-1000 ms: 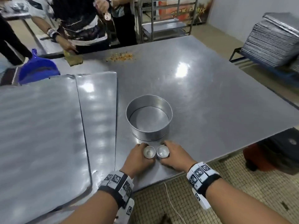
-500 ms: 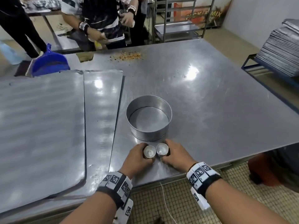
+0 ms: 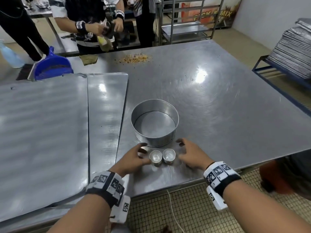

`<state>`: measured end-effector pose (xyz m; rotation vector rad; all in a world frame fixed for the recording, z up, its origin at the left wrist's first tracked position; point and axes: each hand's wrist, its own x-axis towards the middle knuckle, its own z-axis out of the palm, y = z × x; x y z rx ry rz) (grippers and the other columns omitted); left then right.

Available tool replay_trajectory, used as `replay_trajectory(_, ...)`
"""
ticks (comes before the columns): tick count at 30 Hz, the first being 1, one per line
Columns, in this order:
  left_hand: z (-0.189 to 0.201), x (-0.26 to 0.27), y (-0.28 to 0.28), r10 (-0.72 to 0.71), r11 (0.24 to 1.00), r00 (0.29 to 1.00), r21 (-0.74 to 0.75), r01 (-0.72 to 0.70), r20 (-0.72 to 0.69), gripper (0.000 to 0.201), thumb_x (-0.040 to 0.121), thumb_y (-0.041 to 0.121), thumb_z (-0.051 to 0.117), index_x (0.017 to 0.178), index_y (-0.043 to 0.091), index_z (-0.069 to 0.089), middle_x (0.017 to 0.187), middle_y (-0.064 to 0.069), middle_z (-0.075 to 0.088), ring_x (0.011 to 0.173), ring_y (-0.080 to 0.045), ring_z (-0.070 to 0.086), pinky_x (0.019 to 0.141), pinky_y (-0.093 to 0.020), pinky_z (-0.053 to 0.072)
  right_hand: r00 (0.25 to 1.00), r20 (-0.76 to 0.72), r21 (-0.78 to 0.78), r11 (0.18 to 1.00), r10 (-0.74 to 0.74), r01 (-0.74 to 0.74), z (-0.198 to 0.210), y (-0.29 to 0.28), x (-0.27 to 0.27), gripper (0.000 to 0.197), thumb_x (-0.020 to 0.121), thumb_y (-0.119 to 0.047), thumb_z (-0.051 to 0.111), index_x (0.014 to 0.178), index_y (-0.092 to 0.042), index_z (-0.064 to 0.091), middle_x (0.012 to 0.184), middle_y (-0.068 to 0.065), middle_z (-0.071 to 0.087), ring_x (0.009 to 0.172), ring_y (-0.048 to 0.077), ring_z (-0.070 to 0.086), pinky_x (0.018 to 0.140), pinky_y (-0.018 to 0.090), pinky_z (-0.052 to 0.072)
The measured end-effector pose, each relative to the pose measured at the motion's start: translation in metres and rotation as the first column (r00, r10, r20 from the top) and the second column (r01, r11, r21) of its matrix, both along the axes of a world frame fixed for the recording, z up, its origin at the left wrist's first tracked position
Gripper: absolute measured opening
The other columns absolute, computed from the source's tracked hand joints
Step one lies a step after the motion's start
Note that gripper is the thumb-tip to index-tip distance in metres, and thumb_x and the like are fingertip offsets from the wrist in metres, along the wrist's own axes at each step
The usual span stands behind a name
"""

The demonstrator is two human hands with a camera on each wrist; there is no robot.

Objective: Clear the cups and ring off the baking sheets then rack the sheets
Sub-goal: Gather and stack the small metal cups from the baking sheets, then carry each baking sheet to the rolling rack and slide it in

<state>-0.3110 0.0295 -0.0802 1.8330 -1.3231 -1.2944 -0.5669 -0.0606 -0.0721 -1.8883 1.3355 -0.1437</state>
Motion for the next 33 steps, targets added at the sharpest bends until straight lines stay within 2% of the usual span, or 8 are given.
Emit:
replay_trajectory(2, 0.012, 0.015, -0.007, 0.166, 0.985, 0.984, -0.039, -0.168, -0.057, 0.067, 0.080, 0.030, 0.076, 0.140, 0.022, 0.049, 0.125, -0.008, 0.063, 0.083, -0.019, 0.070, 0.069, -0.028, 0.056, 0.989, 0.042, -0.049, 0.989, -0.140, 0.142, 0.009, -0.021, -0.004, 0.049, 0.085, -0.026, 0.064, 0.132, -0.025, 0.052, 0.127, 0.001, 0.061, 0.103, 0.017, 0.059, 0.088, 0.028, 0.041)
replay_trajectory(6, 0.028, 0.030, -0.028, 0.376, 0.916, 0.926, -0.159, -0.368, 0.023, 0.091, 0.073, 0.072, 0.068, 0.148, 0.027, 0.041, 0.127, 0.001, 0.062, 0.102, -0.022, 0.068, 0.083, -0.038, 0.057, 0.958, 0.126, -0.082, 0.960, -0.257, 0.269, 0.028, -0.053, 0.017, 0.059, 0.091, -0.051, 0.061, 0.140, -0.020, 0.047, 0.134, 0.005, 0.058, 0.121, 0.023, 0.056, 0.102, 0.035, 0.042)
replay_trajectory(8, 0.034, 0.024, -0.039, 0.373, 0.917, 0.923, -0.189, -0.352, 0.090, 0.084, 0.086, 0.063, 0.066, 0.154, 0.024, 0.034, 0.127, 0.007, 0.053, 0.113, -0.020, 0.060, 0.094, -0.039, 0.051, 0.963, 0.120, -0.084, 0.964, -0.240, 0.251, 0.031, -0.061, 0.031, 0.067, 0.091, -0.055, 0.059, 0.145, -0.018, 0.042, 0.140, 0.006, 0.055, 0.129, 0.026, 0.052, 0.105, 0.037, 0.040)
replay_trajectory(13, 0.029, 0.010, -0.046, 0.303, 0.932, 0.939, -0.257, -0.256, 0.163, 0.055, 0.093, 0.034, 0.068, 0.142, 0.027, 0.046, 0.125, 0.000, 0.060, 0.115, -0.023, 0.059, 0.088, -0.030, 0.042, 0.978, 0.109, -0.119, 0.974, -0.180, 0.192, 0.021, -0.061, 0.046, 0.056, 0.088, -0.039, 0.063, 0.137, -0.021, 0.044, 0.133, 0.005, 0.059, 0.121, 0.029, 0.056, 0.103, 0.044, 0.046)
replay_trajectory(19, 0.022, 0.007, -0.037, 0.326, 0.924, 0.930, -0.264, -0.277, 0.166, 0.059, 0.089, 0.039, 0.070, 0.142, 0.031, 0.044, 0.123, 0.005, 0.056, 0.110, -0.025, 0.063, 0.087, -0.035, 0.048, 0.973, 0.121, -0.134, 0.968, -0.196, 0.211, 0.020, -0.050, 0.040, 0.054, 0.086, -0.034, 0.063, 0.136, -0.025, 0.045, 0.130, 0.002, 0.060, 0.116, 0.026, 0.058, 0.100, 0.043, 0.047)
replay_trajectory(25, 0.022, -0.002, -0.027, 0.322, 0.926, 0.934, -0.259, -0.276, 0.157, 0.062, 0.090, 0.038, 0.071, 0.143, 0.026, 0.042, 0.118, 0.008, 0.051, 0.113, -0.025, 0.062, 0.085, -0.030, 0.042, 0.972, 0.114, -0.134, 0.966, -0.205, 0.220, 0.022, -0.037, 0.030, 0.052, 0.084, -0.035, 0.063, 0.133, -0.028, 0.046, 0.127, 0.000, 0.061, 0.112, 0.026, 0.060, 0.097, 0.043, 0.049)
replay_trajectory(30, 0.023, 0.001, -0.021, 0.291, 0.940, 0.935, -0.240, -0.241, 0.201, 0.074, 0.090, 0.046, 0.069, 0.151, 0.023, 0.036, 0.141, -0.005, 0.054, 0.124, -0.025, 0.057, 0.096, -0.037, 0.048, 0.963, 0.030, -0.194, 0.944, -0.266, 0.267, 0.035, -0.036, 0.030, 0.065, 0.090, -0.040, 0.062, 0.145, -0.016, 0.039, 0.143, 0.012, 0.048, 0.130, 0.032, 0.048, 0.107, 0.043, 0.040)
replay_trajectory(33, 0.028, 0.015, -0.013, 0.310, 0.939, 0.930, -0.215, -0.268, 0.195, 0.081, 0.091, 0.054, 0.065, 0.157, 0.022, 0.030, 0.149, -0.007, 0.049, 0.127, -0.026, 0.056, 0.103, -0.039, 0.047, 0.949, 0.066, -0.298, 0.901, -0.309, 0.314, 0.054, -0.032, 0.043, 0.066, 0.092, -0.045, 0.058, 0.148, -0.016, 0.039, 0.145, 0.011, 0.045, 0.133, 0.029, 0.043, 0.107, 0.043, 0.039)
